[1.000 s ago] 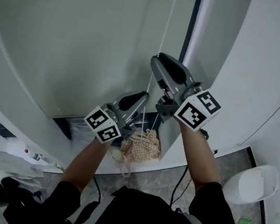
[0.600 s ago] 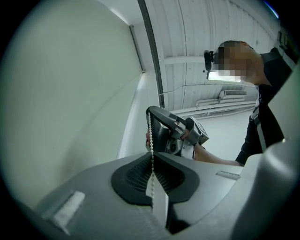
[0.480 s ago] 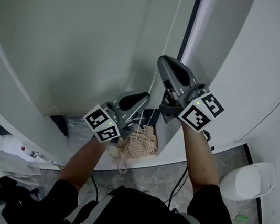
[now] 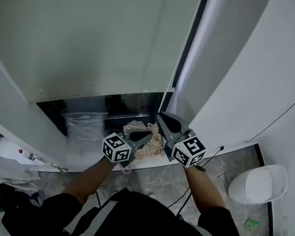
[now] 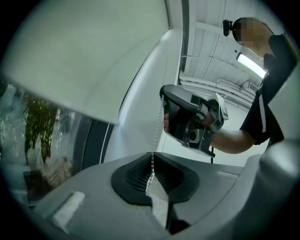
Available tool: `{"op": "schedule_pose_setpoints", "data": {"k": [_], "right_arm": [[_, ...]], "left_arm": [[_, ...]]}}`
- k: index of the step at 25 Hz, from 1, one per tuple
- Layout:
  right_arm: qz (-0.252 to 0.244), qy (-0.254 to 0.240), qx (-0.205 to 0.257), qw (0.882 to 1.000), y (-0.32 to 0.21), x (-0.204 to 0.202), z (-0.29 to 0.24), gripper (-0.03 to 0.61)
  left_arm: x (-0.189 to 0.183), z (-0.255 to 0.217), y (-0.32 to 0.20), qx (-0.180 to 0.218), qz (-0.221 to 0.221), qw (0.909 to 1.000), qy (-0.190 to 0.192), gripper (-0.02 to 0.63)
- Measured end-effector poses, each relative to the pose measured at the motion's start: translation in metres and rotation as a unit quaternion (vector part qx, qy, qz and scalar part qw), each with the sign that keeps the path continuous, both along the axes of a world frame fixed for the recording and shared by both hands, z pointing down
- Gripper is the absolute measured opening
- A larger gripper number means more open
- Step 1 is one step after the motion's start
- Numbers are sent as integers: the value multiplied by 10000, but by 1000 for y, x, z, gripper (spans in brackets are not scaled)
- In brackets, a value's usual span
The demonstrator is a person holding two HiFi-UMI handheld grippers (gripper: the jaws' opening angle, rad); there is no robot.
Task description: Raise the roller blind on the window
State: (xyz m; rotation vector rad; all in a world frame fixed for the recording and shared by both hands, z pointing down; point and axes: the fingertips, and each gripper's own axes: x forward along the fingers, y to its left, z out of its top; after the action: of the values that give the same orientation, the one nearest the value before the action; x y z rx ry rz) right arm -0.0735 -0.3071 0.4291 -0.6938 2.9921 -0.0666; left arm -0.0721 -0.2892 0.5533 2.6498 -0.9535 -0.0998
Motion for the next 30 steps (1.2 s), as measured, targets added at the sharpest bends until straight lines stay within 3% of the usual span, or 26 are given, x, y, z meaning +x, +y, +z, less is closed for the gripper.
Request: {"op": "schedule_pose_setpoints", "data": {"k": [2, 4, 5, 7, 12, 15, 18, 23, 25, 27, 30], "right_arm": [[11, 23, -159, 9999, 5, 5, 20, 17], [14, 46, -92, 9999, 7, 8, 19, 17], [6, 88, -32, 10000, 7, 7, 16, 17], [-17, 132, -1, 9999, 5, 6, 14, 17], [-15, -47, -129, 9999, 6, 8, 16, 17], [4, -61, -107, 9999, 4, 7, 16, 17], [6, -24, -79, 10000, 3, 4, 16, 17], [21, -39, -85, 10000, 4, 0, 17, 17], [42, -47, -106, 9999, 4, 2, 18, 17], [64, -35, -117, 9999, 2, 3, 19, 17], [84, -20, -87, 9999, 1, 5, 18, 17]], "left_arm": [[0, 19, 9, -205, 47, 9998, 8, 20], [0, 16, 10, -112, 81, 9999, -91, 21], [0, 10, 9, 8, 125, 9997, -187, 25], [-3, -7, 7, 270, 228, 9990, -264, 119], [-27, -85, -6, 1036, 295, 9941, 94, 156], [-31, -168, -20, 1535, 421, 9857, 561, 156], [-16, -245, -30, 2011, 740, 9735, 794, 156], [7, -325, -41, 2412, 1171, 9549, 1275, 156], [15, -337, -38, 2581, 1266, 9501, 1210, 155], [24, -337, -32, 2821, 1312, 9460, 914, 153], [28, -336, -24, 3081, 1274, 9401, 713, 85]]}}
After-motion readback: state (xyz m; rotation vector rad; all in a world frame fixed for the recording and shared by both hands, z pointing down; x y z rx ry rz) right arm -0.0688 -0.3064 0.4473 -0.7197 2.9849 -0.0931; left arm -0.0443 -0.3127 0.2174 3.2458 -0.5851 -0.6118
